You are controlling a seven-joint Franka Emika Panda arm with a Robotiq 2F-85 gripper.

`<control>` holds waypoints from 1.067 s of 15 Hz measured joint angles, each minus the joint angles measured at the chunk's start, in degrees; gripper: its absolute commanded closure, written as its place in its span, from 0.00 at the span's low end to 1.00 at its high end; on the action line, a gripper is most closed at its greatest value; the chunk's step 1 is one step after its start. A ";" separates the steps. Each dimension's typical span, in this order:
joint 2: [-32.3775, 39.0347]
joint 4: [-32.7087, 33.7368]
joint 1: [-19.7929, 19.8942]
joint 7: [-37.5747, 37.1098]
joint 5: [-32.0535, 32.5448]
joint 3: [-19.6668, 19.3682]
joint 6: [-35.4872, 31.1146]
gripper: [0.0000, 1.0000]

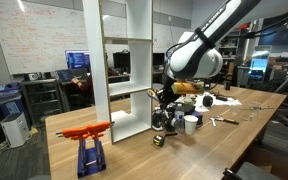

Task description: Put the scissors on the second row of the shelf

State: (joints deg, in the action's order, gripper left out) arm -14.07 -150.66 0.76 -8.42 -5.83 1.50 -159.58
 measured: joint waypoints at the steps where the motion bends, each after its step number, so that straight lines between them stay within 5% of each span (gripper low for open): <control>1: -1.44 0.04 0.25 -1.09 0.77 0.28 -0.67 0.98; 8: -4.77 0.73 9.05 -17.87 9.29 9.66 -11.28 0.98; 16: -4.69 6.19 32.04 -39.38 20.81 31.22 -14.59 0.98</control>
State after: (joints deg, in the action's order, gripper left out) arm -18.76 -144.47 32.80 -47.80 14.98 32.72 -174.17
